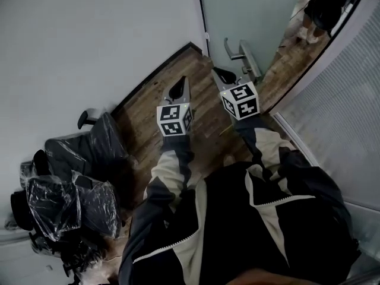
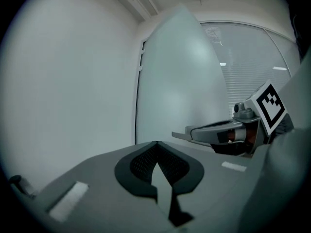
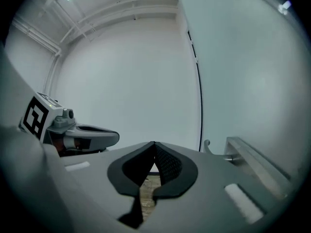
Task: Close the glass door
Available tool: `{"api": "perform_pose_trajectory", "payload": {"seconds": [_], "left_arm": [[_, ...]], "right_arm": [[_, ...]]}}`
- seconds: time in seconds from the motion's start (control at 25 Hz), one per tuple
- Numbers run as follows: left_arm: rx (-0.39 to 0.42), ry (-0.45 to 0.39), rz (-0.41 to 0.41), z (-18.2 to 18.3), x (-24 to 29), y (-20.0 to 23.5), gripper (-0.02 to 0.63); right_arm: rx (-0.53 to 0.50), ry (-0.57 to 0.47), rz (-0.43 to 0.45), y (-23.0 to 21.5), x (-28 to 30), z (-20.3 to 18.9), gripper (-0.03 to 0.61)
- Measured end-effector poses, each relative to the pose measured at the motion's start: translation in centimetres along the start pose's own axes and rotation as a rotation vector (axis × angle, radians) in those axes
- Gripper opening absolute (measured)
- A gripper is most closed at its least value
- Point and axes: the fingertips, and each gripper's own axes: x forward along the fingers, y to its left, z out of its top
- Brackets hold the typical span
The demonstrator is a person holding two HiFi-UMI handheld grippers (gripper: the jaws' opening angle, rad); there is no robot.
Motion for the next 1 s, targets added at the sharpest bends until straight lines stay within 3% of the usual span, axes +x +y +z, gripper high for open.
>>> {"api": "perform_pose_trajectory", "payload": {"seconds": [0.24, 0.36, 0.68, 0.88, 1.0], "left_arm": [[0.038, -0.014, -0.069, 1.6, 4.9, 1.5, 0.011], [0.033, -0.009, -0.166, 2.0, 8.0, 1.0, 0.011], [0.07, -0.014, -0.483, 3.4, 13.3, -2.2, 0.011], [0.108, -0.005, -0.713, 3.1, 13.1, -5.8, 0.011], [0.118, 0.002, -0.801, 2.4, 12.3, -7.4, 0.011]], "right_arm": [[0.066, -0.006, -0.02, -1.5, 3.2, 0.6, 0.005], [0.088, -0.001, -0.085, -2.7, 3.9, 0.8, 0.005], [0.136, -0.017, -0.355, -6.1, 3.3, 1.6, 0.005], [0.171, -0.03, -0.614, -7.9, -1.3, 1.1, 0.005], [0.192, -0.006, -0.695, -7.6, -3.6, 0.2, 0.005]]}}
